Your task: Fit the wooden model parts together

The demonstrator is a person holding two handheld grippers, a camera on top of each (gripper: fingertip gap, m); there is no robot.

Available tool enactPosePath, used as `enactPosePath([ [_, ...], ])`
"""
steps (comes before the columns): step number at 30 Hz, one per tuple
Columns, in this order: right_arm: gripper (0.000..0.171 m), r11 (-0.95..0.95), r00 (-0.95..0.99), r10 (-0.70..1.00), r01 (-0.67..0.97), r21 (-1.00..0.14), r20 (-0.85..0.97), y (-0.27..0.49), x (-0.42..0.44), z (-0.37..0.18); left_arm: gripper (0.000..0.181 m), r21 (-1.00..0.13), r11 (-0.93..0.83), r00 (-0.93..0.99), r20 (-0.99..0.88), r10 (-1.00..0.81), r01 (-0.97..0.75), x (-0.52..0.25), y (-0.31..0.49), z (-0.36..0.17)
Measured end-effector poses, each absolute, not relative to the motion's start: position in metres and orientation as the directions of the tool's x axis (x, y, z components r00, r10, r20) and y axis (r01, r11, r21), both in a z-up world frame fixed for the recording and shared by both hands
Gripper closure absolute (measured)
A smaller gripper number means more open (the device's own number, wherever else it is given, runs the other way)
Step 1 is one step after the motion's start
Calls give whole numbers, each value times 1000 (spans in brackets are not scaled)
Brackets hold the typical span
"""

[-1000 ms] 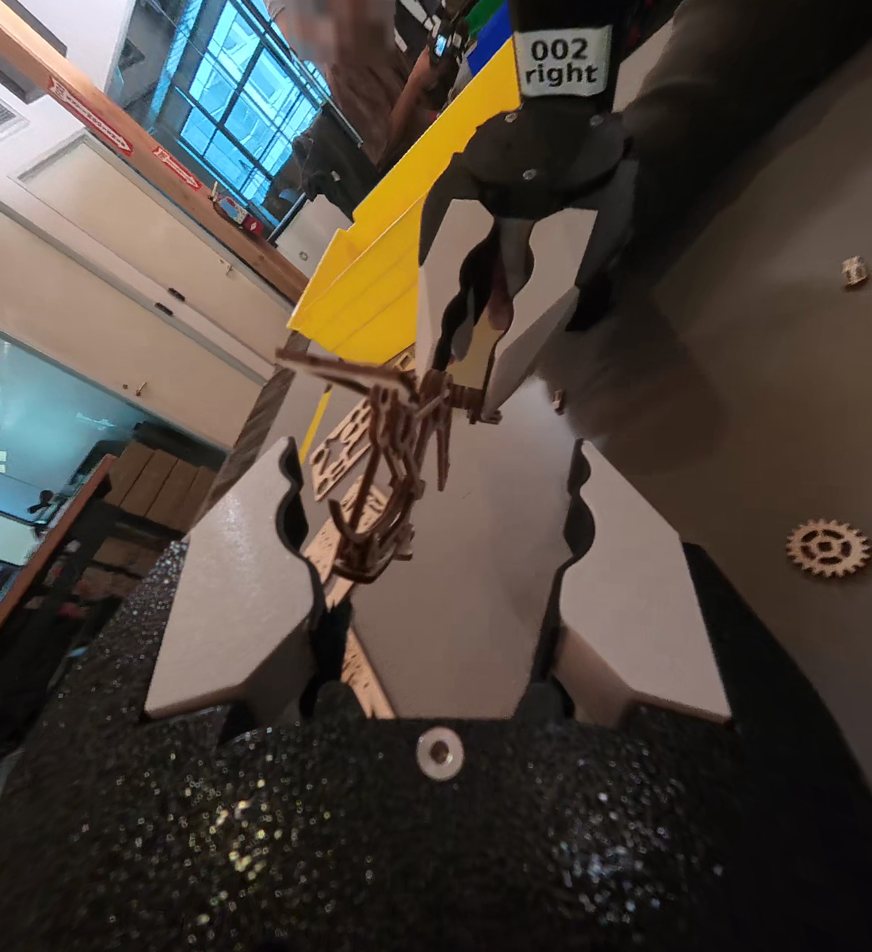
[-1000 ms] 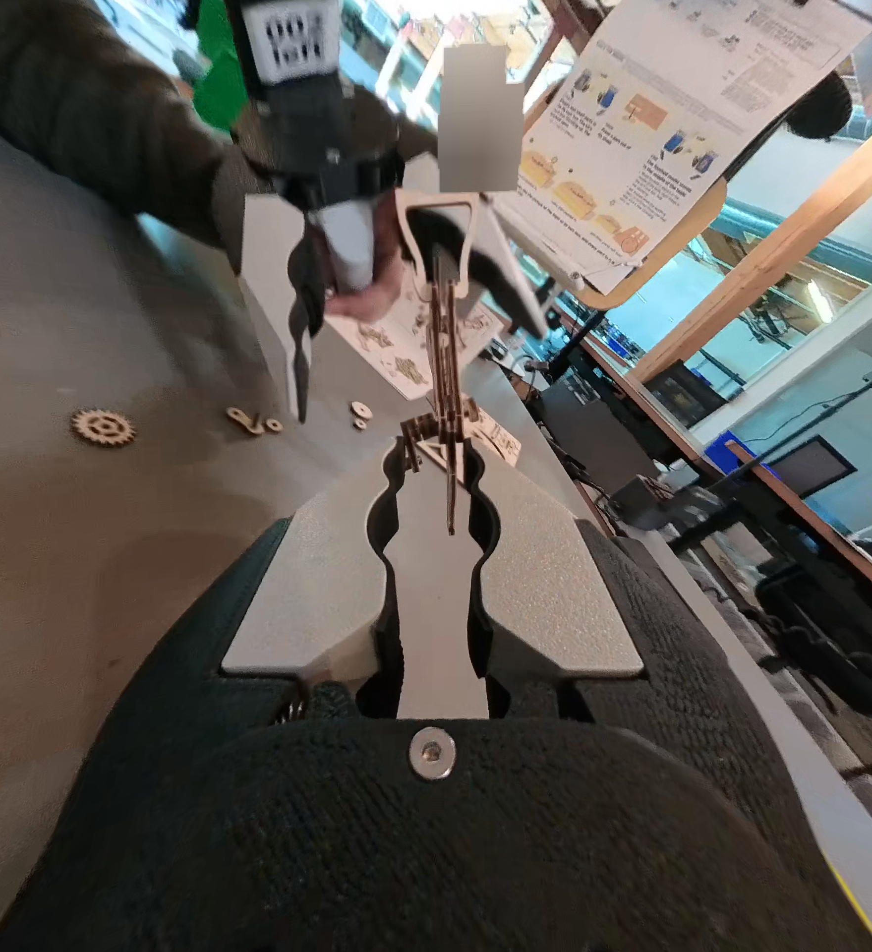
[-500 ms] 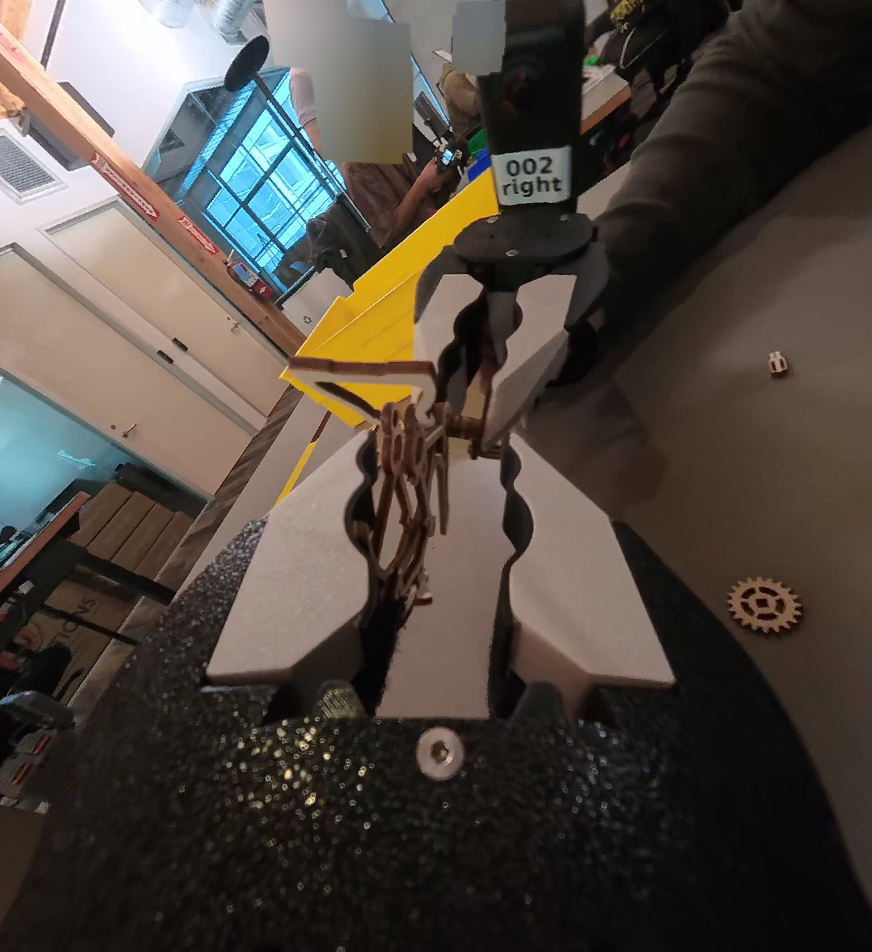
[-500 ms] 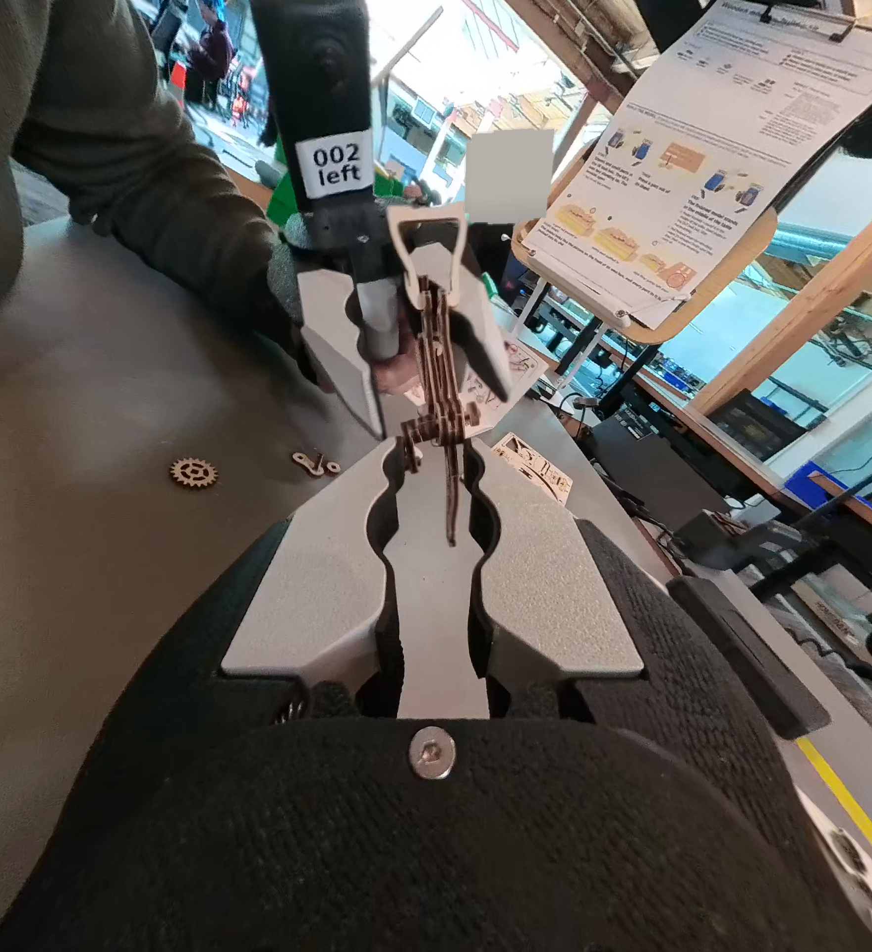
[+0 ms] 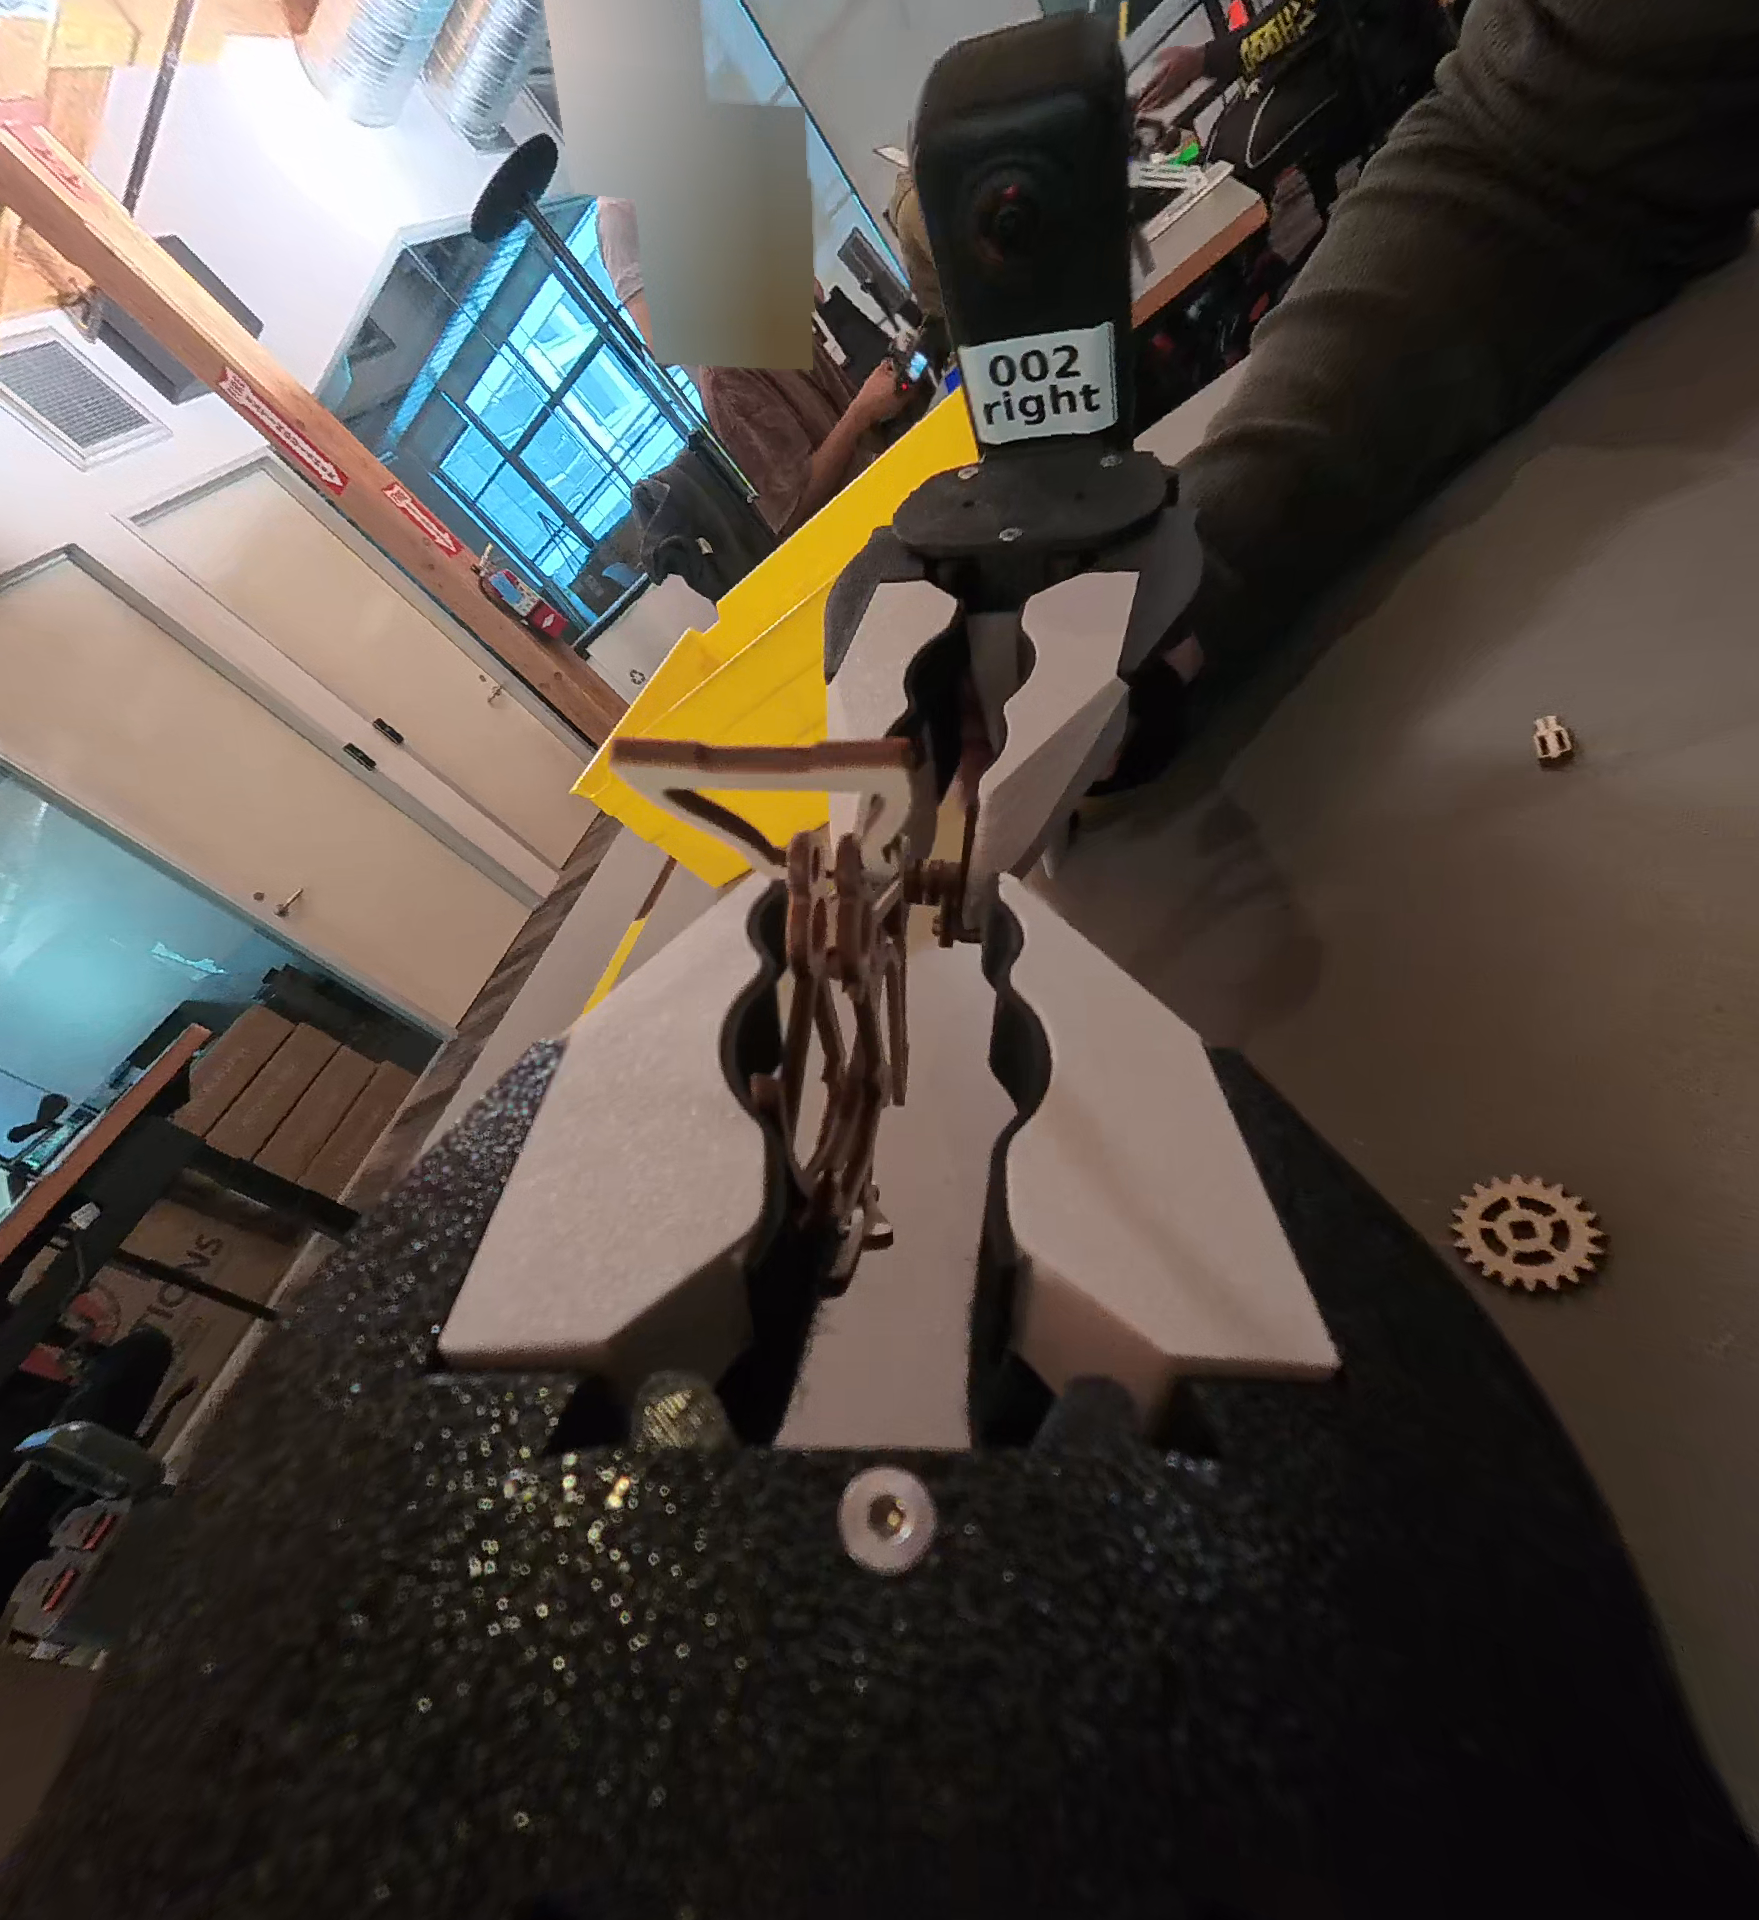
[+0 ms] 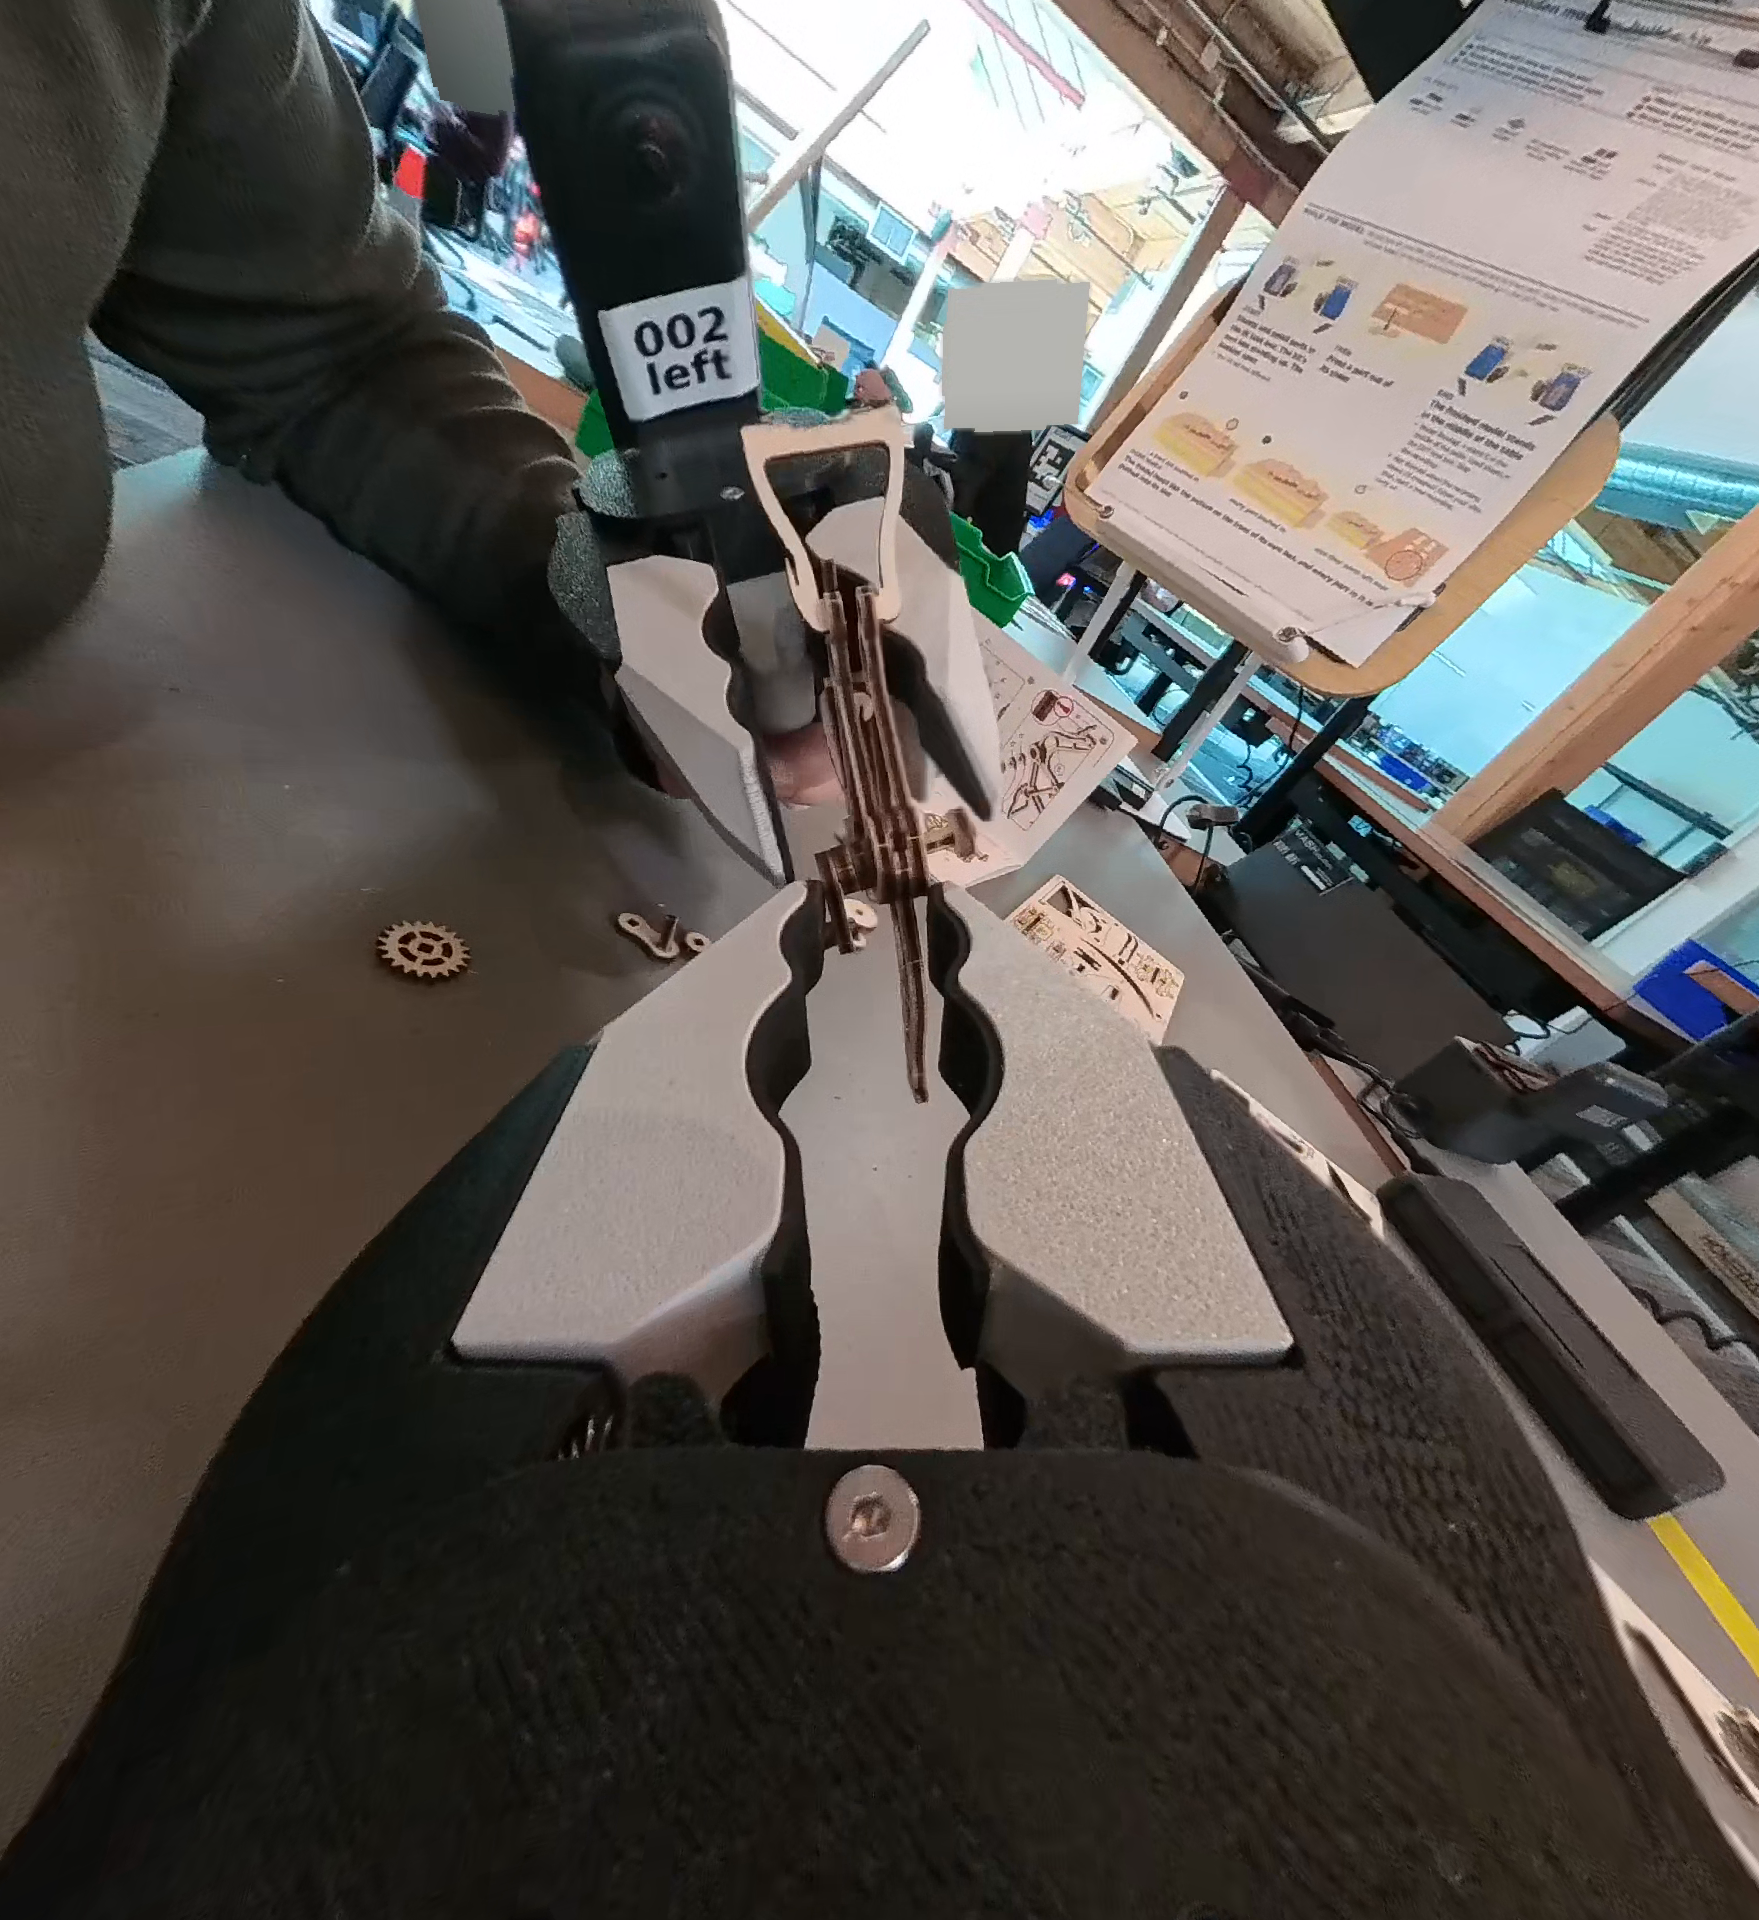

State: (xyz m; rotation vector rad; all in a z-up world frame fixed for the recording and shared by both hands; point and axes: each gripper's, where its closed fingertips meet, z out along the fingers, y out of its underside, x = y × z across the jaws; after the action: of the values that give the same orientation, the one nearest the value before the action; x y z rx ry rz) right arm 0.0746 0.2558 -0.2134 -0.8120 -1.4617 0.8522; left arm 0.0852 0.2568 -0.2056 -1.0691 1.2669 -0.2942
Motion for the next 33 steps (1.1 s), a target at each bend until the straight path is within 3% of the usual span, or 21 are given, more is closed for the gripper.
enactPosePath([
  [24,154,478,-95,875,25,-878,474,256,76,-217,148,-750,524,319,-653,-687,-404,87,256,-210],
  [33,154,498,-102,865,49,-866,491,257,76,-221,157,-716,527,288,-681,-674,-459,88,256,-217],
])
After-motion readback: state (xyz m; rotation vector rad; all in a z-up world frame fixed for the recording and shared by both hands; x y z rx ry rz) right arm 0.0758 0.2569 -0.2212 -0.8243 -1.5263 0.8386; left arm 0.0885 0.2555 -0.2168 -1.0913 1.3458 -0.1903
